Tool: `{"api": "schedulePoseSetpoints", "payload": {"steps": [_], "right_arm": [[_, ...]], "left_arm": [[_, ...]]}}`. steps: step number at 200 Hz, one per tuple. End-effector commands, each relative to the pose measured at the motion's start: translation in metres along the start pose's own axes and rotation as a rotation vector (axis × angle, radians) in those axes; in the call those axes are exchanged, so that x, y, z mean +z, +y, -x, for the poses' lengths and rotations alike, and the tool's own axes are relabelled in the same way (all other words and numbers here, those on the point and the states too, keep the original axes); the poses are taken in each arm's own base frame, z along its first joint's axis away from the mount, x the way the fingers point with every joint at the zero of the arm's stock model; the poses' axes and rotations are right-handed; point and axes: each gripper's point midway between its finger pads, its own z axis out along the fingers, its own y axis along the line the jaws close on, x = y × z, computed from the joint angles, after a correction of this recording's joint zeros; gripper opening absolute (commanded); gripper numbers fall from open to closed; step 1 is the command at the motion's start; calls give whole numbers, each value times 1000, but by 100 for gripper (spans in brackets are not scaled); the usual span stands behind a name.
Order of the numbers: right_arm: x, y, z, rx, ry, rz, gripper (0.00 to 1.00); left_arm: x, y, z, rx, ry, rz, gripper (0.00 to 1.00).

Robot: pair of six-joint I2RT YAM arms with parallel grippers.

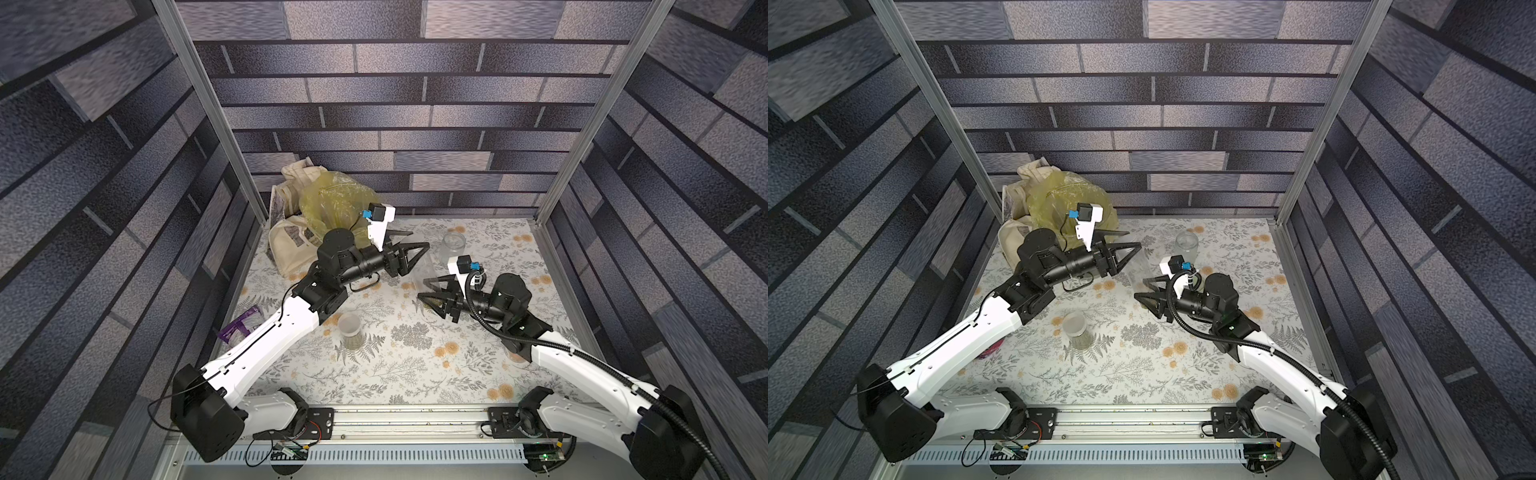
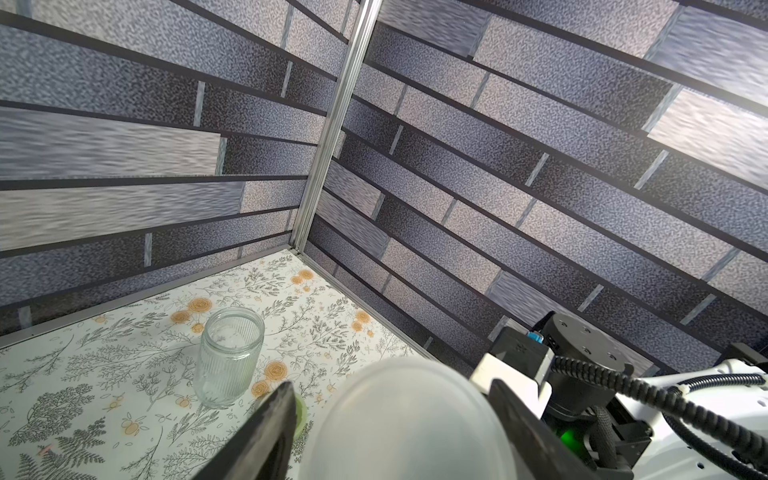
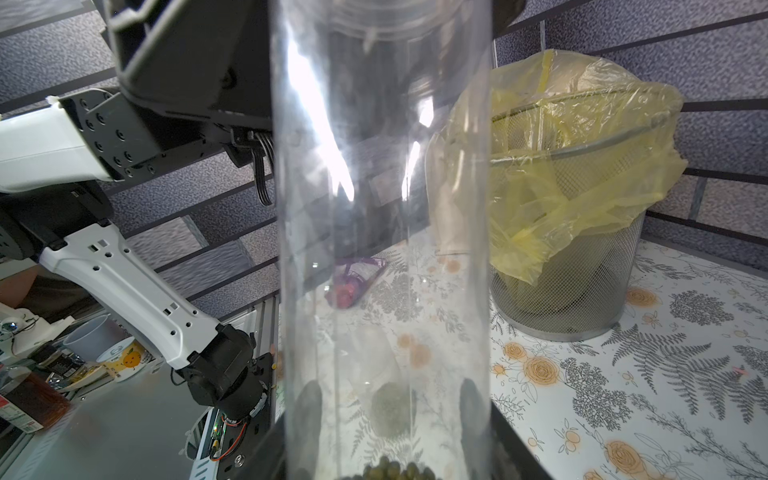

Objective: Empty moldy mung beans from jars
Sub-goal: Unscrew the lid from the jar.

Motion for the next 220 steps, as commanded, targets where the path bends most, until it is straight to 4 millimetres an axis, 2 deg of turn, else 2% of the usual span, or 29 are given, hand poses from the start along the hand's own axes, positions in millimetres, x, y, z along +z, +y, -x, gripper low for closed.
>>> {"api": "schedulePoseSetpoints", "payload": {"steps": [1,37,76,91,154,220], "right_arm": [[-6,15,17,-101,-64,47,41],[-7,10,17,-112,-57,3,40],[-8,-4,11,-112,-21,-74,39],[-8,-5,9,-109,-13,-77,39],[-8,-4,11,-105,-11,-73,39],[-9,-5,11,-112,-16,-83,39]], "left_arm": [[3,2,13,-18,-19,-1,70],[3,2,13,-27,-14,0,69],[-4,0,13,-25,-14,11,77],[-6,1,12,-25,-12,23,83],[-14,-4,20,-24,-44,0,84],[1,-14,8,-77,53,-104,75]]}}
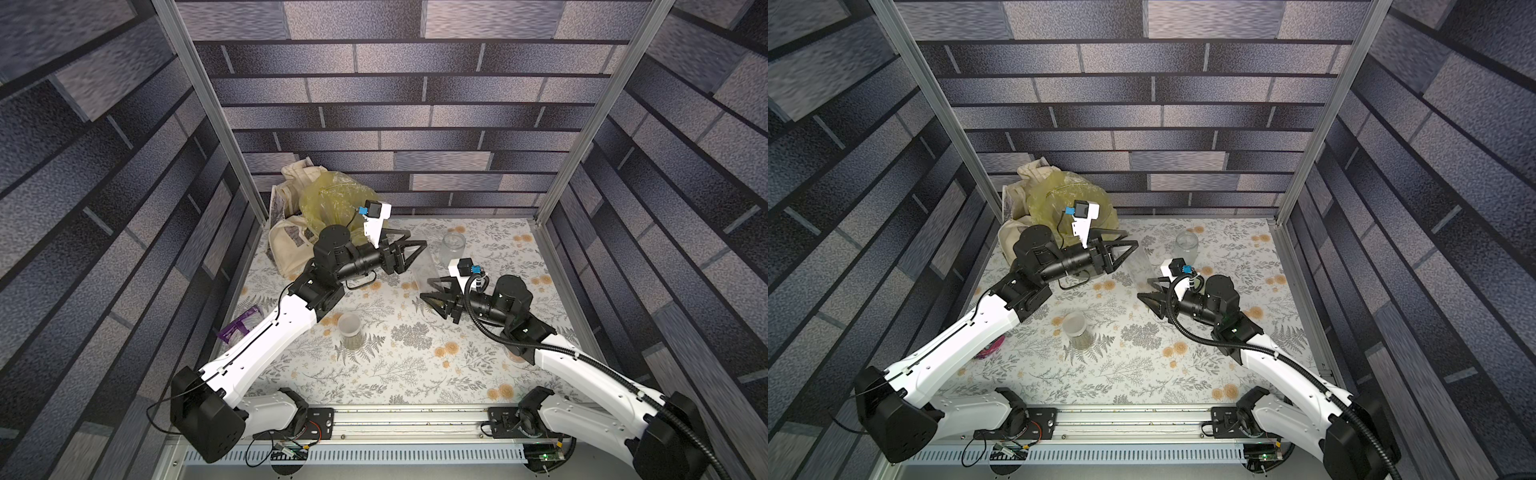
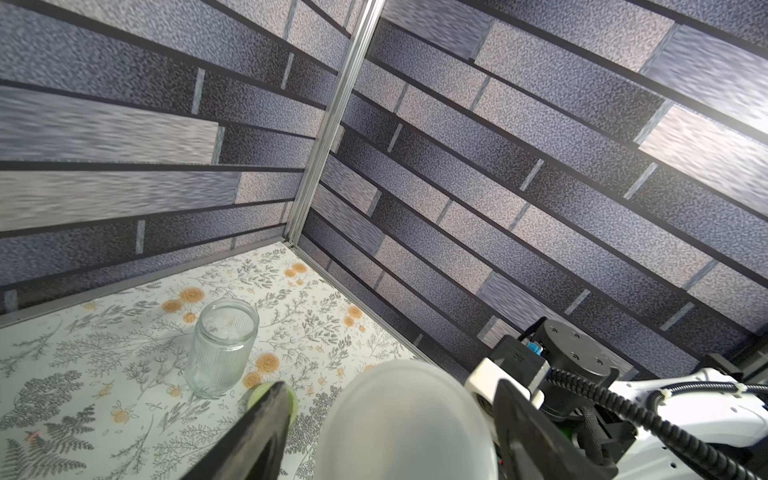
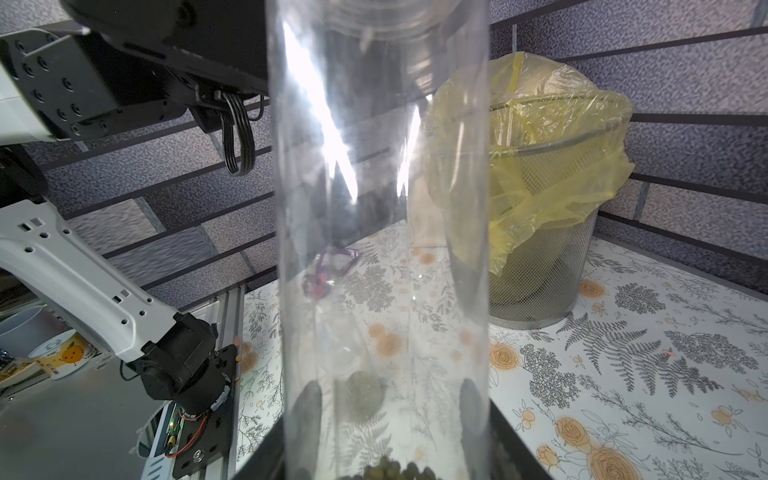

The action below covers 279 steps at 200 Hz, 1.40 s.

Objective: Empty moldy mung beans from jars
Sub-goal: Unscrew the lid from the jar.

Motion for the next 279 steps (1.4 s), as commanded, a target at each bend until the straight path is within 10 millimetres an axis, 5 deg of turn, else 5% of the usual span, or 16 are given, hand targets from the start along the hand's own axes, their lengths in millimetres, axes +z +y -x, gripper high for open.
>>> {"api": "schedulePoseSetpoints", "payload": {"steps": [1,32,89,171,279], "right_arm": [[-4,5,17,-43,-39,1,39],[-5,3,14,-45,-32,-18,39],[-8,-13,9,-50,-9,-118,37],[-28,-65,24,-131,2,-464,31],[-28,-76,36,-341,105,-761,26]], "left_arm": [[5,-14,6,-20,25,-75,75],[7,-11,3,-28,51,-69,63],[8,-3,2,-45,59,-19,58],[18,23,-10,-62,134,205,57],[28,49,-21,-144,203,340,57]]}}
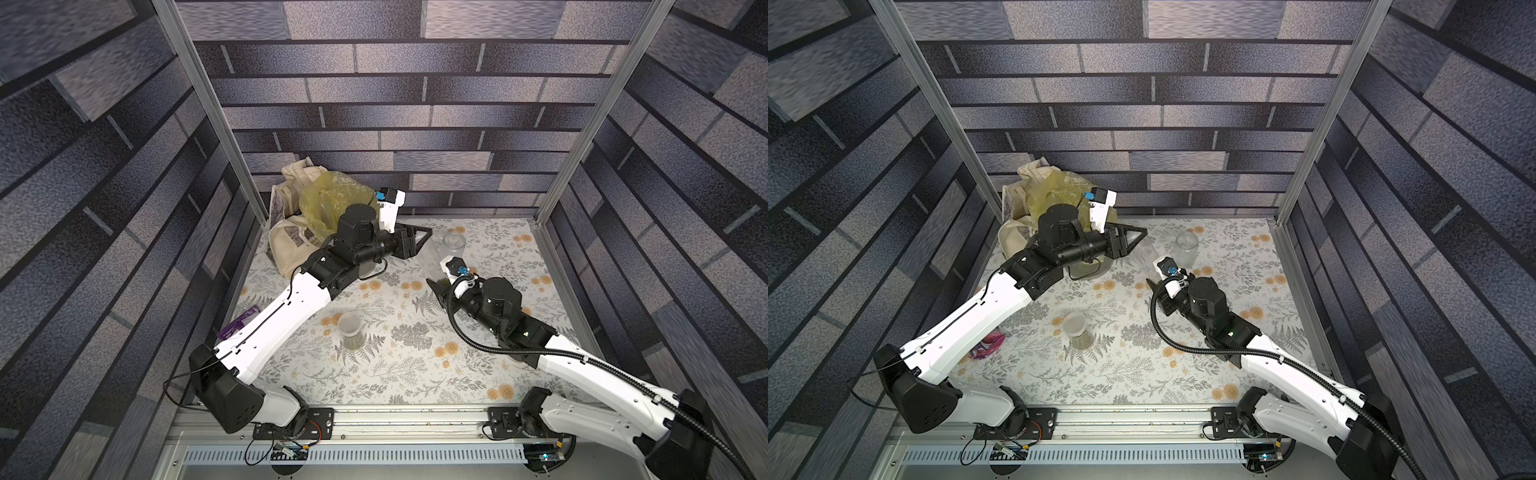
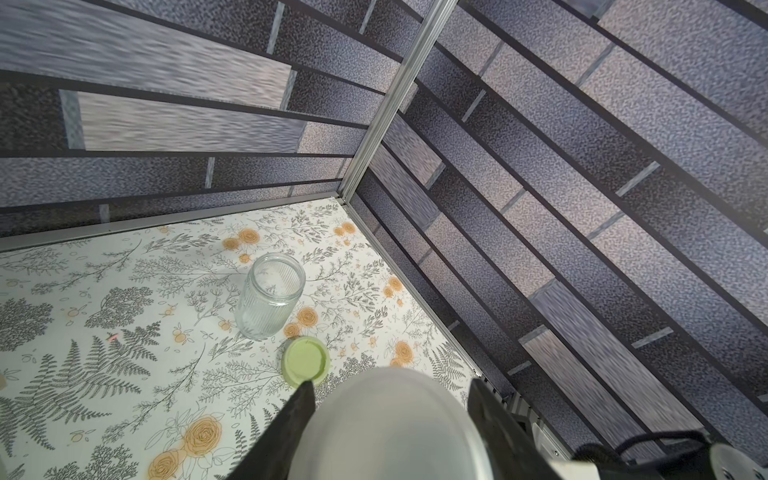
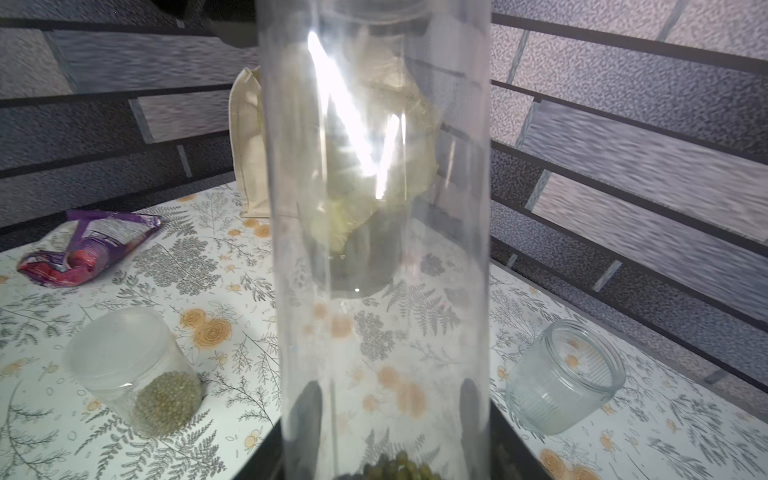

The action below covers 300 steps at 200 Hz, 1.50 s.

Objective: Empty moldy mung beans from jars
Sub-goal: Unscrew the lid from the jar.

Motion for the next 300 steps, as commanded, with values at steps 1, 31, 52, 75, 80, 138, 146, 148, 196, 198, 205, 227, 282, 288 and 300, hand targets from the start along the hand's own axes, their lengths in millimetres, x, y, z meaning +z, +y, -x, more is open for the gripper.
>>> {"api": "schedulePoseSetpoints", "payload": {"steps": [1,31,52,75,80,138,146,148,196,198,205,227,282,288,300], "right_arm": [[-4,-34,18,-31,-3,-205,26],[-6,-27,19,8,-57,-164,30],[-7,-22,22,25,-65,-133,31],[-1,-29,13,17,-17,-181,30],[0,-30,12,12,-12,-186,30],[5,-44,13,-16,1,-280,29],[6,-47,13,-18,2,-300,29],[6,-48,13,-19,2,-304,29],[15,-58,17,-19,12,-376,29],[15,-58,18,-18,9,-374,29],[16,-57,19,-16,5,-372,29],[16,-66,19,-17,24,-425,29],[22,-61,13,-17,39,-406,29],[22,-58,13,-16,33,-390,30],[24,-51,14,-13,17,-342,32]], "left_arm": [[6,18,-20,-28,77,88,57],[6,16,-20,-37,79,78,58],[4,15,-17,-37,70,74,58],[3,16,-15,-49,64,76,58],[3,16,-14,-54,62,78,58],[4,26,-10,-141,42,139,59],[4,26,-9,-158,30,138,59],[4,26,-9,-161,29,138,60],[4,31,-4,-198,-13,173,60],[4,31,-3,-199,-14,173,59],[5,31,-3,-203,-16,175,60],[6,33,-2,-211,-19,184,60],[10,37,-4,-215,-17,192,63],[10,37,-5,-215,-17,194,63],[11,39,-5,-213,-19,194,65]]}}
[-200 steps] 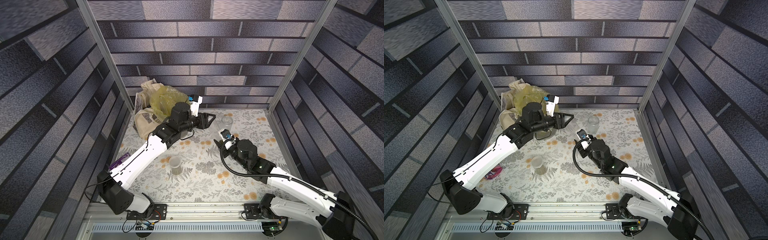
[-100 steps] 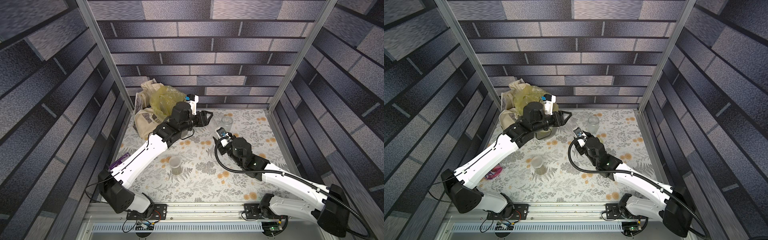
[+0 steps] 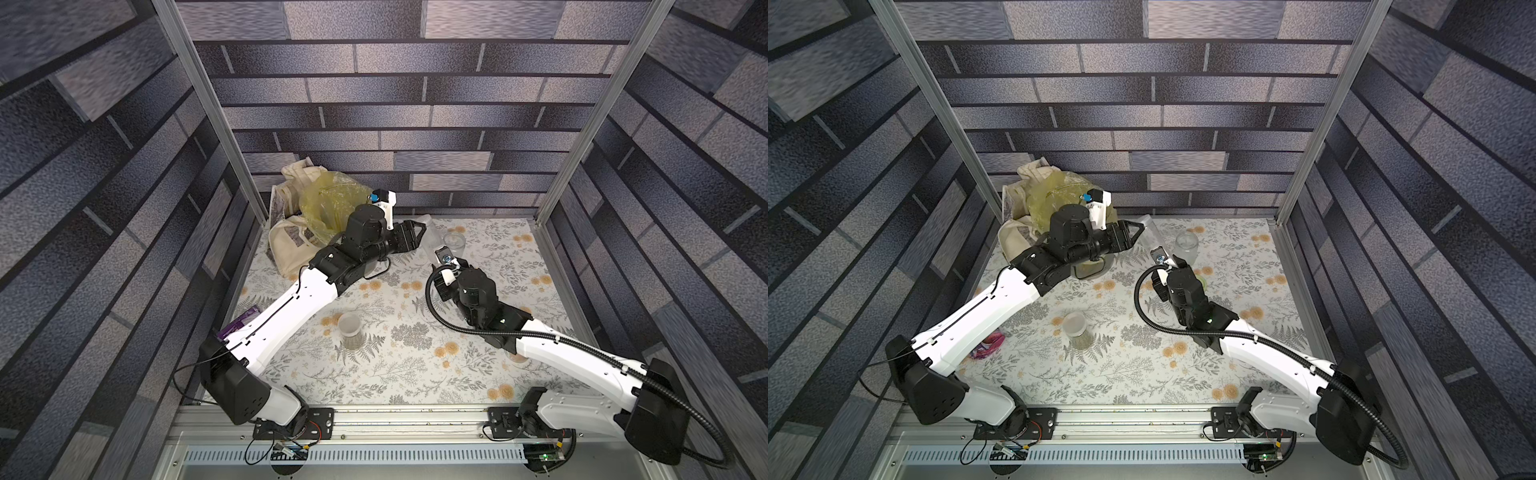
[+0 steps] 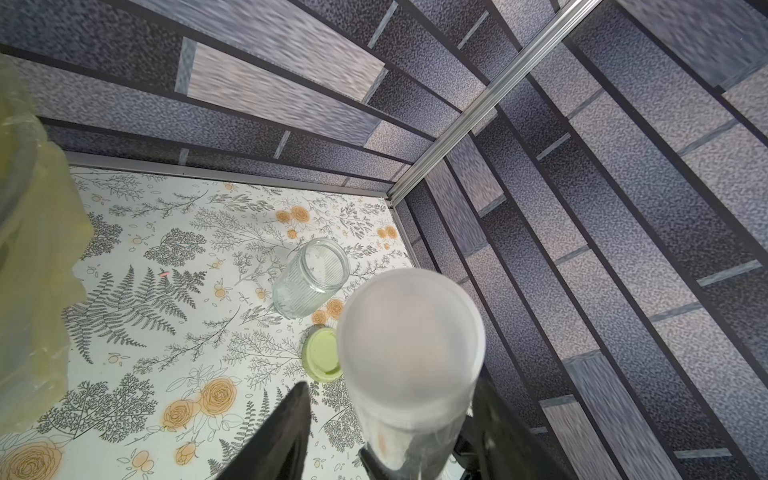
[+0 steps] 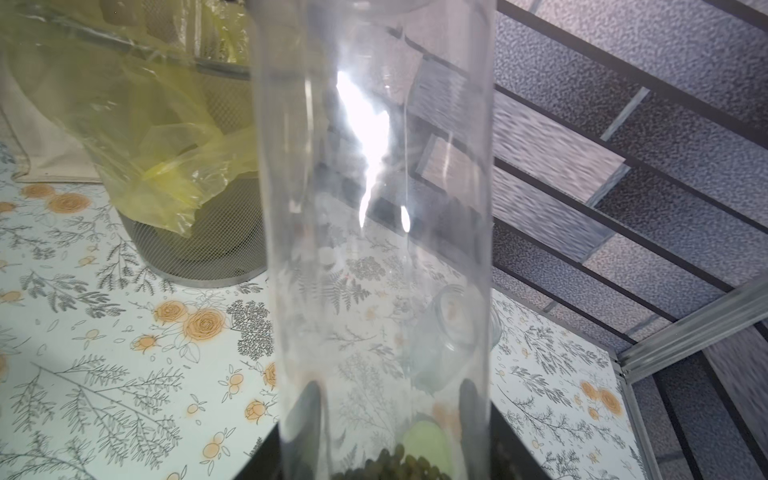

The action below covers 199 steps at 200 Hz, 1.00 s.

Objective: Empty moldy mung beans from jars
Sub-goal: Unscrew the lid from the jar.

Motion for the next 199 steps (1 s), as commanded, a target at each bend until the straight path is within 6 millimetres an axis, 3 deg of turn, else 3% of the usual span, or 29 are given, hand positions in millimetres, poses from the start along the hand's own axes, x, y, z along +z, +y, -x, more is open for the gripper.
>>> {"api": "schedulePoseSetpoints", "payload": {"steps": [1,45,71,104,142,199], "right_arm": [[-6,-9,25,84,-83,-9,32],[-9,5,24,108,-78,81,32],[-10,11,20,120,-70,116,32],[-10,17,14,146,-50,150,32],[-19,23,14,231,-57,261,32],[-50,50,23,295,-152,566,33]], "left_arm": [[0,1,-2,-9,10,9,65],[-2,-6,3,14,-13,-34,82],[-3,-12,8,35,-27,-71,100],[-12,-22,17,73,-68,-110,100],[-41,-25,30,133,-182,-151,100],[-69,-29,30,176,-234,-313,98]]}}
